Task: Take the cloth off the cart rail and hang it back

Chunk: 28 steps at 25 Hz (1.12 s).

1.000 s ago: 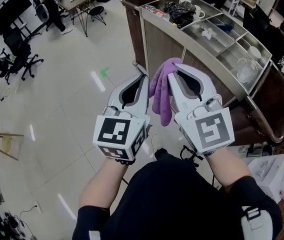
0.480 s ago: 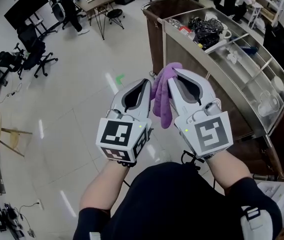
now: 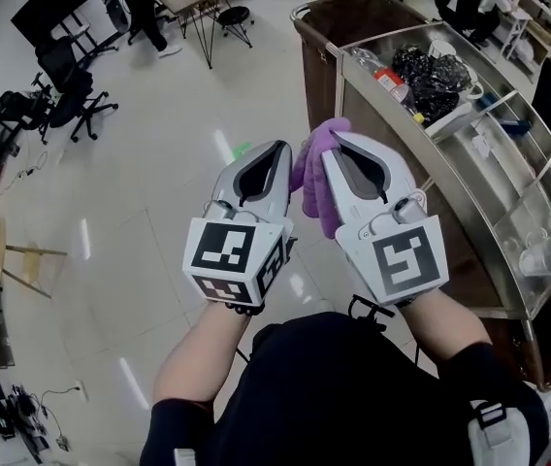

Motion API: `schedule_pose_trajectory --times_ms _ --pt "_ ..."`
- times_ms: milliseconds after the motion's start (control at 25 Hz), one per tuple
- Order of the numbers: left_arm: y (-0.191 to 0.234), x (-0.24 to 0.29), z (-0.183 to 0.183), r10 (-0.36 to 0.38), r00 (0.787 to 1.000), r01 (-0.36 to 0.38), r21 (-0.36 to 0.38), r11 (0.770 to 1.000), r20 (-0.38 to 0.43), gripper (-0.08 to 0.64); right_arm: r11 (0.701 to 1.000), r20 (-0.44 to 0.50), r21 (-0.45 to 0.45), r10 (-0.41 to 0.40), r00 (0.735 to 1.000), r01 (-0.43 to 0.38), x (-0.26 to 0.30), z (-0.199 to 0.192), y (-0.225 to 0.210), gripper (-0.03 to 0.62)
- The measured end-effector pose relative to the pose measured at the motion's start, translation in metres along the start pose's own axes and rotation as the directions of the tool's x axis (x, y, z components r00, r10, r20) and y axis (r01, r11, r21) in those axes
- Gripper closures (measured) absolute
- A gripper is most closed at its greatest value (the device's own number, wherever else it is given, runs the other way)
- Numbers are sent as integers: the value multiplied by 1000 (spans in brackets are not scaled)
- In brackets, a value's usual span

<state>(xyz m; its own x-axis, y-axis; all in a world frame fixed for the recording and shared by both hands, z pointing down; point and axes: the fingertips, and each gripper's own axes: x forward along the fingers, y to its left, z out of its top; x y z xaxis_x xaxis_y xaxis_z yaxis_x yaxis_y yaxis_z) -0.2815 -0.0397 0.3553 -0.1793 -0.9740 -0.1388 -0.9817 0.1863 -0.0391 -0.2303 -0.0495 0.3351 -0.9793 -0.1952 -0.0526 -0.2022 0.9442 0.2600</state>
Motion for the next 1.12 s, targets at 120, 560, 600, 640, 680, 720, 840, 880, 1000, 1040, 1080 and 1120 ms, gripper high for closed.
schedule_pose_trajectory --times_ms 120,560,600,640,680,720,840,880,1000,1040,1080,1120 --pt "29 18 6 0 1000 0 -5 1000 -12 563 1000 -17 4 -7 1000 7 34 5 -8 579" --pt "130 31 9 -122 992 122 -37 992 -19 563 988 -61 -9 -154 986 154 132 14 10 579" --pt "140 30 10 -135 991 134 -41 990 -18 563 986 -20 -26 -168 986 167 143 19 12 579" --pt "151 29 11 -147 989 146 -45 988 -17 563 983 34 -47 -178 983 180 153 26 13 578" --pt "161 28 11 -158 987 157 -49 986 -15 563 979 72 -62 -188 979 193 164 32 15 580" --pt "172 26 12 -168 986 167 -54 984 -14 563 977 82 -65 -200 976 205 173 34 18 578" --pt "204 22 12 -192 981 191 -67 979 -13 563 969 49 -52 -238 970 240 197 34 27 578" --pt "214 21 12 -199 980 197 -69 978 -14 563 967 38 -46 -251 967 252 204 34 30 580" --pt "239 20 13 -216 976 214 -74 974 -18 563 959 32 -46 -277 960 278 222 39 36 579" --pt "246 20 14 -221 975 219 -75 973 -18 563 957 31 -50 -283 959 284 228 41 38 578" --pt "252 21 14 -226 974 224 -77 971 -17 563 955 27 -54 -289 957 290 232 42 40 578" --pt "257 22 14 -233 972 231 -77 970 -17 563 953 18 -56 -297 955 298 237 42 41 578"
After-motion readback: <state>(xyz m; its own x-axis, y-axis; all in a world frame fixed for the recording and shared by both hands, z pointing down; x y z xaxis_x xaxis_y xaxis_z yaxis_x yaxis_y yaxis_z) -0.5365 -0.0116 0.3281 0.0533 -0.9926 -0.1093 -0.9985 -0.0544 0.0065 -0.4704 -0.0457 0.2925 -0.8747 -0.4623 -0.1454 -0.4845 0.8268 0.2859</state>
